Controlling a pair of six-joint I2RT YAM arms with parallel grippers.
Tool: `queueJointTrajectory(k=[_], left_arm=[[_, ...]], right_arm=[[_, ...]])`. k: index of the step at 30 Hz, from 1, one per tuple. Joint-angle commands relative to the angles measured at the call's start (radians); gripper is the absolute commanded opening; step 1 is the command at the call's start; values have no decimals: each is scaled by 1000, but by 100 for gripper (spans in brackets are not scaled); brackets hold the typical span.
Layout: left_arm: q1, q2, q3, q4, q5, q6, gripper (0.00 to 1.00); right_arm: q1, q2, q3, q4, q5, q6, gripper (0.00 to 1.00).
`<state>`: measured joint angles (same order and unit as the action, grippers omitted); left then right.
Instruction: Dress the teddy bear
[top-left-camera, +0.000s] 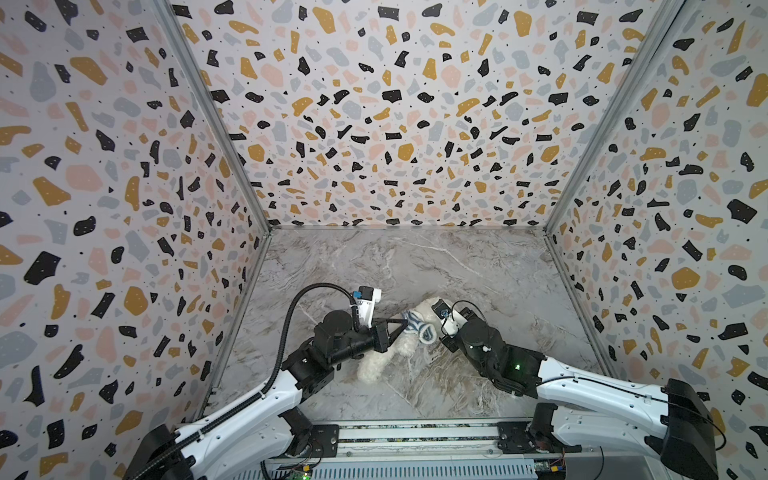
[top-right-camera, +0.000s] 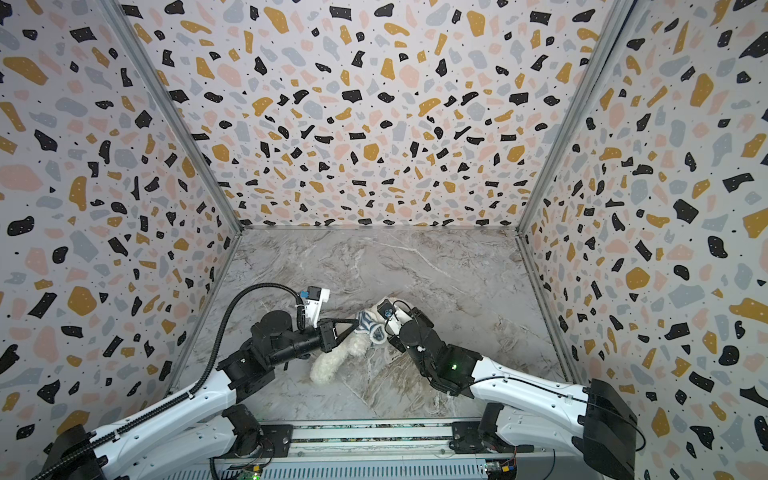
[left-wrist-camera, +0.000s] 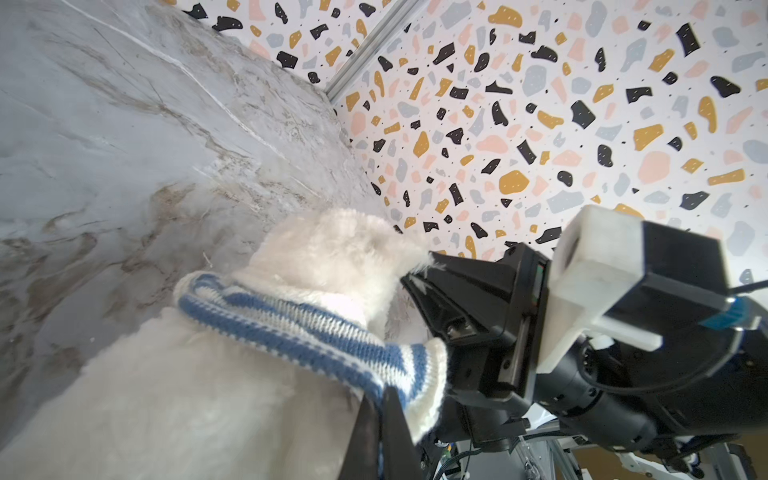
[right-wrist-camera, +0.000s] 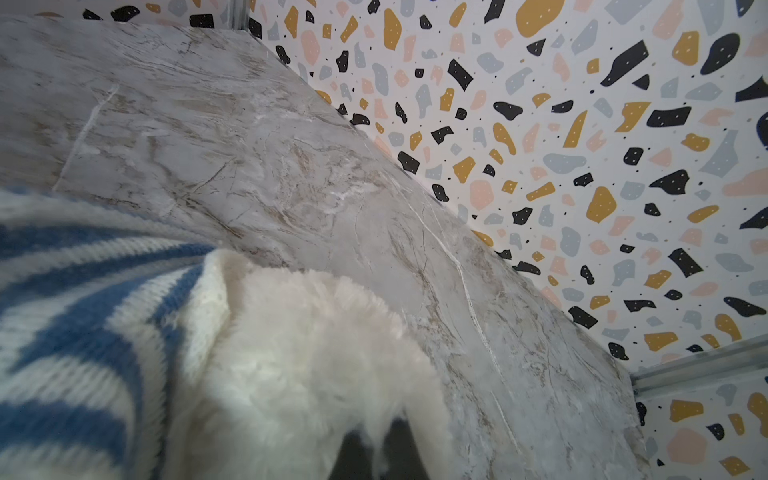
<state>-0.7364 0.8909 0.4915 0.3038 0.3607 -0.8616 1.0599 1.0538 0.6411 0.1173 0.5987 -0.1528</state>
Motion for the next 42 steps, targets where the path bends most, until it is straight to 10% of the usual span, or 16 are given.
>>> queueJointTrajectory(k=[1, 15, 25, 35, 42], left_arm=[[-8, -5, 48, 134, 50, -43, 0], [-32, -122, 21, -80, 14, 23, 0], [-30, 140, 175, 0, -160, 94, 0], [-31, 49, 186, -239, -294, 184, 31], [-49, 31, 119, -142, -230, 105, 18]], right_arm=[[-35, -15, 47, -54, 51, 97, 0], [-102, 0, 99, -158, 5, 182, 0], [-102, 34, 200, -254, -73, 296, 0], [-196, 33, 184, -255, -307, 357, 0], [-195, 12, 120, -170, -347, 312, 0]])
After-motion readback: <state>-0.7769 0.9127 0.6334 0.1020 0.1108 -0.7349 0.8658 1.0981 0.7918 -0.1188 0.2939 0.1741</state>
